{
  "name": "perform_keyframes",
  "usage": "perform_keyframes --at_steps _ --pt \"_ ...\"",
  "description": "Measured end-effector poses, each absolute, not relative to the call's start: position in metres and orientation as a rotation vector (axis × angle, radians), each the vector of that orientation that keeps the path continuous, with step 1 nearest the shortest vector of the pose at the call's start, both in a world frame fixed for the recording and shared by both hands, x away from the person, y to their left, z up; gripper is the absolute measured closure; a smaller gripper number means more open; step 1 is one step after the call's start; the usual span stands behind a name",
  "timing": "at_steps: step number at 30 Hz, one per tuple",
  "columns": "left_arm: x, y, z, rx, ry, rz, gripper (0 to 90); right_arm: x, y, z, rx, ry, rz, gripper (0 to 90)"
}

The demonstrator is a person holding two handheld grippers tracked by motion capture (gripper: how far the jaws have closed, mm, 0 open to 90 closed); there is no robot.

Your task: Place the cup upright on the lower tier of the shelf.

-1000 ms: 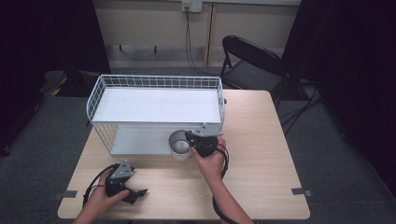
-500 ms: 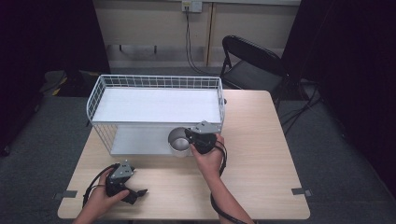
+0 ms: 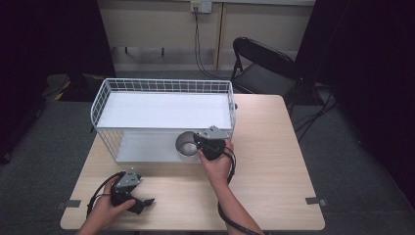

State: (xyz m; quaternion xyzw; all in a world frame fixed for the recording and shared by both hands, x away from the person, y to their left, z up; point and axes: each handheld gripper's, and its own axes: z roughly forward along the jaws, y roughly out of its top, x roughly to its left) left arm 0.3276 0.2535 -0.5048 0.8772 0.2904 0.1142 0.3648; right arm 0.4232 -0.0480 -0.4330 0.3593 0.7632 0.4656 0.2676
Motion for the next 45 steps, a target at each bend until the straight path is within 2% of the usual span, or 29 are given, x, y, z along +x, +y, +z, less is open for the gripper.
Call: perform_keyframes --at_steps 16,24,25,29,31,33,45 --pt "0.328 0.253 -0.505 2.256 0.747 0.294 0.0 0.426 -0.043 -0.434 0.975 2.044 1.252 81.8" --pt "0.328 0.253 -0.505 2.256 0.747 0.294 0.0 0.426 -0.04 -0.436 0.986 2.018 1.251 75.2" --pt "0.328 0.253 -0.505 2.257 0.747 0.294 0.0 0.427 -0.04 -0.436 0.99 2.007 1.254 70.4" --pt "0.328 0.253 -0.505 2.256 0.747 0.294 0.0 0.428 -0.04 -0.437 0.989 1.99 1.258 66.9" --pt "0.328 0.253 -0.505 2.256 0.747 0.294 0.0 0.429 -0.041 -0.437 1.013 1.98 1.267 60.3" --pt "0.328 0.253 -0.505 2.256 0.747 0.294 0.0 0.429 -0.041 -0.437 1.017 1.976 1.27 59.4" --pt "0.328 0.253 -0.505 2.257 0.746 0.294 0.0 0.427 -0.039 -0.426 1.004 1.971 1.352 39.1"
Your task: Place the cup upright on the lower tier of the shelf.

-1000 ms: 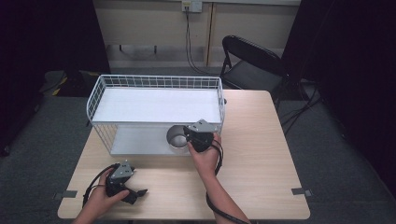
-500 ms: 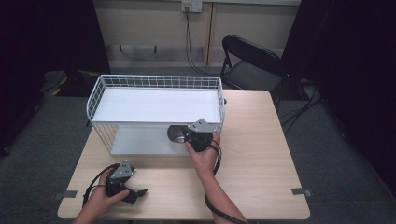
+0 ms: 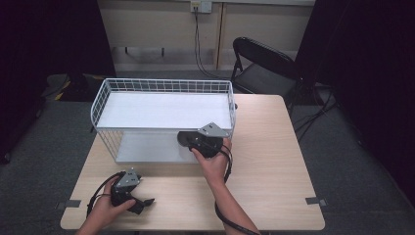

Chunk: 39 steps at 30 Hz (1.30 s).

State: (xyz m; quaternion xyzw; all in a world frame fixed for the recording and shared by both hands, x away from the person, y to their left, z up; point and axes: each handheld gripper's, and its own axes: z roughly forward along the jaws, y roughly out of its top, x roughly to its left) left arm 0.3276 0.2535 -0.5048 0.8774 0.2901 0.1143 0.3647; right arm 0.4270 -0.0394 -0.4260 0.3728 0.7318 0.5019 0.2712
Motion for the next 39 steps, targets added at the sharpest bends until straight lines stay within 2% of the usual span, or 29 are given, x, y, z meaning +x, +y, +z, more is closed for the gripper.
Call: perform_keyframes --at_steps 3,4,7,8,12,25,34,39 --pt "0.328 0.253 -0.505 2.257 0.747 0.294 0.0 0.426 -0.04 -0.425 1.004 1.983 1.363 37.2" --pt "0.328 0.253 -0.505 2.256 0.747 0.294 0.0 0.424 -0.04 -0.425 0.997 2.004 1.367 32.3" --pt "0.328 0.253 -0.505 2.256 0.747 0.294 0.0 0.421 -0.042 -0.423 0.994 2.026 1.367 30.9" --pt "0.328 0.253 -0.505 2.257 0.747 0.294 0.0 0.42 -0.044 -0.422 0.995 2.039 1.37 27.3" --pt "0.328 0.253 -0.505 2.257 0.747 0.294 0.0 0.416 -0.049 -0.421 0.983 2.069 1.353 24.6" --pt "0.328 0.253 -0.505 2.254 0.75 0.295 0.0 0.395 -0.062 -0.416 0.973 2.097 1.335 25.3" --pt "0.328 0.253 -0.505 2.254 0.75 0.295 0.0 0.384 -0.055 -0.431 0.952 2.12 1.318 30.5" --pt "0.328 0.253 -0.505 2.254 0.75 0.295 0.0 0.386 -0.048 -0.434 0.951 2.099 1.298 28.7"
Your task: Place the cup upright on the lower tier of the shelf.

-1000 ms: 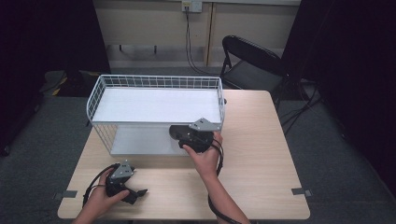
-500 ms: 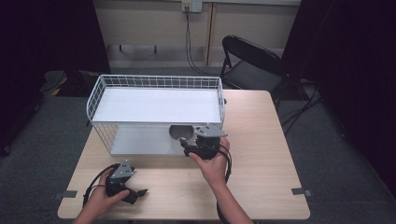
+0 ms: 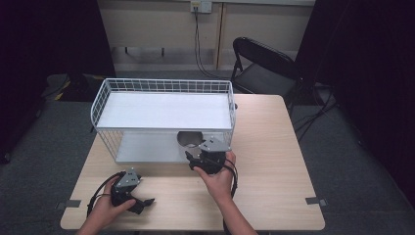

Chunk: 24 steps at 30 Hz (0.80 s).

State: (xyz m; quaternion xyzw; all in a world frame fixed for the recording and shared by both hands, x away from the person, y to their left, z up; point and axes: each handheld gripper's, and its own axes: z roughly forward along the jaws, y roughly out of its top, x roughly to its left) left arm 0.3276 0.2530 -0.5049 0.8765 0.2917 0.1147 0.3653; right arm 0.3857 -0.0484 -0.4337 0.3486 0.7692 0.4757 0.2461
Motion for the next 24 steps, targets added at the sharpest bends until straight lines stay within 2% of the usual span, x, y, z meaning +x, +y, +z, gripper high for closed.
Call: perform_keyframes --at_steps 20,23,24 --pt "0.328 0.253 -0.505 2.253 0.749 0.296 0.0 0.398 -0.032 -0.442 0.91 1.993 1.213 37.1" --pt "0.328 0.253 -0.505 2.254 0.749 0.296 0.0 0.401 -0.032 -0.44 0.906 2.0 1.224 46.2" --pt "0.328 0.253 -0.505 2.254 0.749 0.296 0.0 0.401 -0.032 -0.44 0.906 2.0 1.224 46.2"
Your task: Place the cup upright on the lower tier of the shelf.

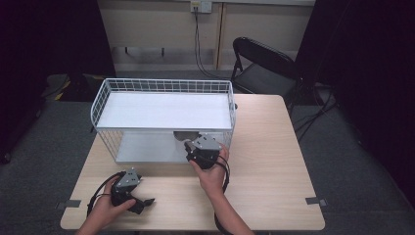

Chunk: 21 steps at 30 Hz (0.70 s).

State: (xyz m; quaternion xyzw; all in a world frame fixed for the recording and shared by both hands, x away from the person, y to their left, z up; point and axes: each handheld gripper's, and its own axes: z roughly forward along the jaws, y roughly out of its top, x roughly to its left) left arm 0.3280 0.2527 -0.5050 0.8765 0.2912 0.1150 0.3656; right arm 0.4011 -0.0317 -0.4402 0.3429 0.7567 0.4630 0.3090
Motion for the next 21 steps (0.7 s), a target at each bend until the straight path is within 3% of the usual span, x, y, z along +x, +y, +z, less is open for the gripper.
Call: perform_keyframes --at_steps 8,11,21 --pt "0.328 0.253 -0.505 2.254 0.748 0.296 0.0 0.402 -0.034 -0.438 0.912 2.02 1.236 45.2" --pt "0.328 0.253 -0.505 2.254 0.748 0.296 0.0 0.4 -0.038 -0.435 0.912 2.037 1.253 37.2" --pt "0.328 0.253 -0.505 2.254 0.748 0.295 0.0 0.391 -0.052 -0.437 0.912 2.114 1.251 25.1"
